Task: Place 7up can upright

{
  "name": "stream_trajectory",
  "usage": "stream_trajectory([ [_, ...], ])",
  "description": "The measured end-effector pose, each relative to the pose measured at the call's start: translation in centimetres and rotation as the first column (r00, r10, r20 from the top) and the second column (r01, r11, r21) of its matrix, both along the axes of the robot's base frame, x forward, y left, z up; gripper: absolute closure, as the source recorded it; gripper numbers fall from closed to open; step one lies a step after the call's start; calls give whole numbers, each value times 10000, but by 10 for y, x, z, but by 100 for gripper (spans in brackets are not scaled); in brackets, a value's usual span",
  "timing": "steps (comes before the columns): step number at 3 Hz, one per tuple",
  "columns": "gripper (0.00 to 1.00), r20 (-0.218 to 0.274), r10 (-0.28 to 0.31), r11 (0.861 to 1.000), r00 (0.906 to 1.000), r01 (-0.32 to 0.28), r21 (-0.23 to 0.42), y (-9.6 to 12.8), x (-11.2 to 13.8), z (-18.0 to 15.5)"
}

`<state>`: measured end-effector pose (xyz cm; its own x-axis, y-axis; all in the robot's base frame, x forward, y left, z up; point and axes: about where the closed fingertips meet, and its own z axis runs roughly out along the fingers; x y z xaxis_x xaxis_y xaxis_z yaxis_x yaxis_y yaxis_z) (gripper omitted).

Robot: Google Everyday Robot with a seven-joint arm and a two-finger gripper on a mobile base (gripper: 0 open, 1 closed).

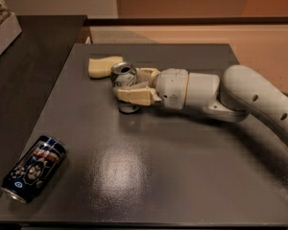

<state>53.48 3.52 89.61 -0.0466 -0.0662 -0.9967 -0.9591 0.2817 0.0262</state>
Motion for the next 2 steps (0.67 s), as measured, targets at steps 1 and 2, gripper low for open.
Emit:
stream_trajectory([
  [1, 36, 9, 42, 10000, 10000, -42, -6, 2, -1, 0],
  [2, 13, 17, 82, 10000, 10000, -82, -9, 4, -2, 1],
])
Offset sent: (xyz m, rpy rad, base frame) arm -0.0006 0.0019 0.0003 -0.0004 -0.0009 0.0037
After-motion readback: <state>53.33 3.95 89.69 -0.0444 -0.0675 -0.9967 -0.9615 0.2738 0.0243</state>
